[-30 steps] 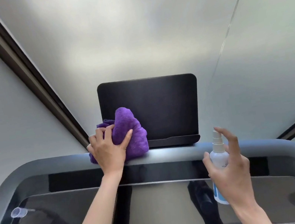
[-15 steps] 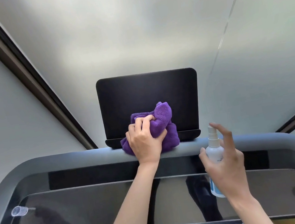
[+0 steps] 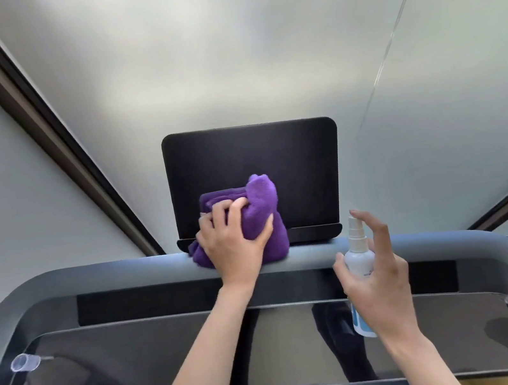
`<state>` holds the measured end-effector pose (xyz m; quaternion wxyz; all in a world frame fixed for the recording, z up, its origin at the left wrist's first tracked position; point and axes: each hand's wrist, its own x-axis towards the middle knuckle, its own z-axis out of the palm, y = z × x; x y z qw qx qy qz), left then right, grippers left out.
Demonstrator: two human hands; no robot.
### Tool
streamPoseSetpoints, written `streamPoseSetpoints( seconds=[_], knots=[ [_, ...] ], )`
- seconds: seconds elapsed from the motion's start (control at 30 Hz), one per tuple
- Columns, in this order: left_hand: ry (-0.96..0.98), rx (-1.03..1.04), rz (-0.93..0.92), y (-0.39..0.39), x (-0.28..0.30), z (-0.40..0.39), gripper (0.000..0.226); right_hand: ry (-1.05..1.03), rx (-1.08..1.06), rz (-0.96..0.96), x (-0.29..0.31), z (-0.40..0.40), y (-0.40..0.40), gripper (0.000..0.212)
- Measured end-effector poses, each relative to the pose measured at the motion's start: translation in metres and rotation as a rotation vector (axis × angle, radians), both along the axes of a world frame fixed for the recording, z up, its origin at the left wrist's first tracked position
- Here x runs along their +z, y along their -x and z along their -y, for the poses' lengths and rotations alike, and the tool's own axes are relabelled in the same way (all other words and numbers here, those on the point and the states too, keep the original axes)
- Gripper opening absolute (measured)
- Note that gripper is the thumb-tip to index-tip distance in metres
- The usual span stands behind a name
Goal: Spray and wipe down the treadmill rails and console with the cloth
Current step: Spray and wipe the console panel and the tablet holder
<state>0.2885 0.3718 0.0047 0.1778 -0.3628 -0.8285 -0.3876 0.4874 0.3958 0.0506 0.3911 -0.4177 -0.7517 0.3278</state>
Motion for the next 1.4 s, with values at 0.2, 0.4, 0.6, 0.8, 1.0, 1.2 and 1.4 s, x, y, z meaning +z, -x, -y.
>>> streamPoseSetpoints(
  seconds=[0.2,0.4,0.6,0.8,1.0,1.2,1.4],
  knots=[
    [0.068,-0.231,-0.155,-0.005,0.006,-0.018,0.042,-0.012,-0.016,-0.011,0.008,-0.004,-0.001,0.067],
    [0.03,-0.036,0.005,0.059,0.007,0.045,0.04,-0.036,0.015,-0.015,0.012,-0.002,0.003,0.067],
    [-0.219,-0.083,-0.006,0.102,0.056,0.042,0.031,-0.035,-0.007,-0.03,0.01,-0.001,-0.006,0.067],
    [0.025,0.024,-0.017,0.072,0.05,-0.023,0.049,-0.004,-0.023,-0.03,0.008,0.001,-0.012,0.068],
    [0.058,-0.187,-0.017,0.045,0.022,0.022,0.043,-0.012,-0.008,-0.037,0.01,0.003,-0.01,0.068],
    [-0.076,-0.124,-0.076,0.039,0.071,-0.021,0.043,-0.014,-0.036,-0.054,0.013,-0.003,-0.017,0.068],
    [0.04,-0.117,-0.067,0.005,0.044,-0.065,0.044,-0.021,-0.063,-0.06,0.01,0.0,-0.025,0.071]
  ],
)
